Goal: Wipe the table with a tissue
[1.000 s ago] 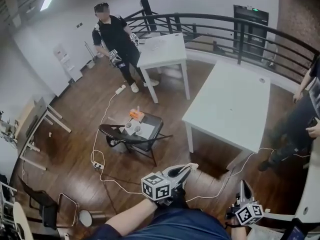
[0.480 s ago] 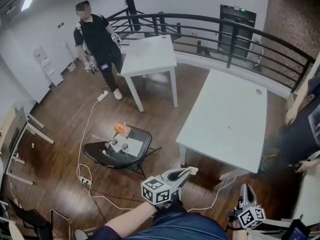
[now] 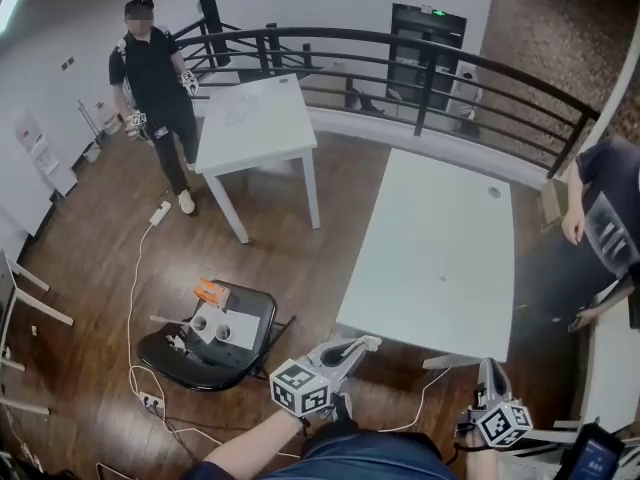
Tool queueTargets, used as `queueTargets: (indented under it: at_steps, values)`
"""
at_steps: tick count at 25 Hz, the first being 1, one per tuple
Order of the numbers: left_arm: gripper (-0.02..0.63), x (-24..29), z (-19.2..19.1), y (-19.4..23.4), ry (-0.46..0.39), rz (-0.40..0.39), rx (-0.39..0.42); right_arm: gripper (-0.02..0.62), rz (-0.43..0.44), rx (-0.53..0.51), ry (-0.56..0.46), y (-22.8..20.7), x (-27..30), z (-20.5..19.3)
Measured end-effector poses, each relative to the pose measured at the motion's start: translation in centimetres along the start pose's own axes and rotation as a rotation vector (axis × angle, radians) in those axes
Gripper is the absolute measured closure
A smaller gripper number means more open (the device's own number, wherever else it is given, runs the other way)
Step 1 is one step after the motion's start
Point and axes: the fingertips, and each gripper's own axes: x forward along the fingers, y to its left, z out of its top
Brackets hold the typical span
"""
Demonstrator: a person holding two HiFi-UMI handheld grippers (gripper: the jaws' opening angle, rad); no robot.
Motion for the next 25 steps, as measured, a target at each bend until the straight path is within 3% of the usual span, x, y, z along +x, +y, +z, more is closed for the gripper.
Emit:
queueTargets:
  at_steps: [4,9,18,25]
  values:
    - [0.586,0.5,0.7,0.6,0.012,-0.021,-0.016,0.583,-0.016,0.008,0.022,-0.1,1.2,0.2]
    - [0.586,0.6,1.3,0.3,0.018,0.002,-0.010,0.583,0.030,0.015,0.038,0.2,2.4,0.1]
    - [0.586,0.4,3.5,-0.4,-0.072,0.153,0.020,0.583,0.214,0.031,0.055,0.9,8.0,0.2]
    - [0.586,-0.5,4.1,-0.6,-0.100,0.236,0.033,0.583,0.298,0.055,0.072,1.7,10.8,0.2]
